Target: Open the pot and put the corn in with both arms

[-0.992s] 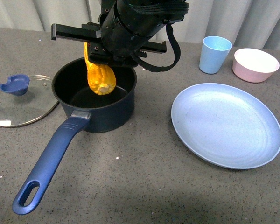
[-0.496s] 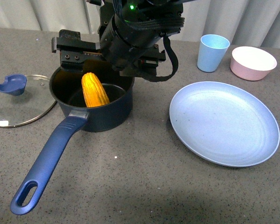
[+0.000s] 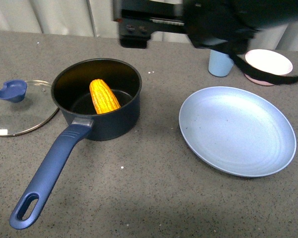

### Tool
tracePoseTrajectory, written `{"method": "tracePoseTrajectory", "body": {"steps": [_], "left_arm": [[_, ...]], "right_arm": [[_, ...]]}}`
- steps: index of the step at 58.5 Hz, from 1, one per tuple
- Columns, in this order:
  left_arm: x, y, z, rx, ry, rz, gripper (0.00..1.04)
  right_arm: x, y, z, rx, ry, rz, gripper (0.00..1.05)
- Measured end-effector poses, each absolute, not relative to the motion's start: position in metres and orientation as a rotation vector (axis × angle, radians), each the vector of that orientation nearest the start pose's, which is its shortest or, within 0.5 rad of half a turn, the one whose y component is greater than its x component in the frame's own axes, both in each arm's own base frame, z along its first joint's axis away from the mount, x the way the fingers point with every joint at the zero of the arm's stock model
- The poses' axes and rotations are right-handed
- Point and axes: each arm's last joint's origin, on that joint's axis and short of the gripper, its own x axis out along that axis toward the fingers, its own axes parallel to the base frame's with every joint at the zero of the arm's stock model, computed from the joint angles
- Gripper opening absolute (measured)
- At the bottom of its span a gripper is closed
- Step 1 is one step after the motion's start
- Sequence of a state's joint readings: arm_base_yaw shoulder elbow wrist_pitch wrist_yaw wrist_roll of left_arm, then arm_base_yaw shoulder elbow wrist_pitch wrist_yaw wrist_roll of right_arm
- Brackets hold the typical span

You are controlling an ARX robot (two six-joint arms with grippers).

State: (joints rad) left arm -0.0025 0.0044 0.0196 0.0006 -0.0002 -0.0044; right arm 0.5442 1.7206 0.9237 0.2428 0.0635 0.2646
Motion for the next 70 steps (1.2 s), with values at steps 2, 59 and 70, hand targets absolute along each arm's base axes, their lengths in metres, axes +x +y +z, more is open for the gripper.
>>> {"method": "tracePoseTrajectory", "body": {"steps": [2,59,70], "left_arm": [[0.097,0.000,0.170,-0.004,-0.016,-0.002,0.98],[0.097,0.000,0.170,-0.004,-0.016,-0.002,0.98],[0.097,0.000,0.170,-0.004,-0.017,-0.002,0.98]], "right_arm": [[0.296,0.169,0.178,0.074,0.581,0.364,0.95],[0.133,0.004,0.159,0.013,0.074,0.023,0.73],[0.126,0.000,0.168,0.006,-0.006,0.002,0.39]]}}
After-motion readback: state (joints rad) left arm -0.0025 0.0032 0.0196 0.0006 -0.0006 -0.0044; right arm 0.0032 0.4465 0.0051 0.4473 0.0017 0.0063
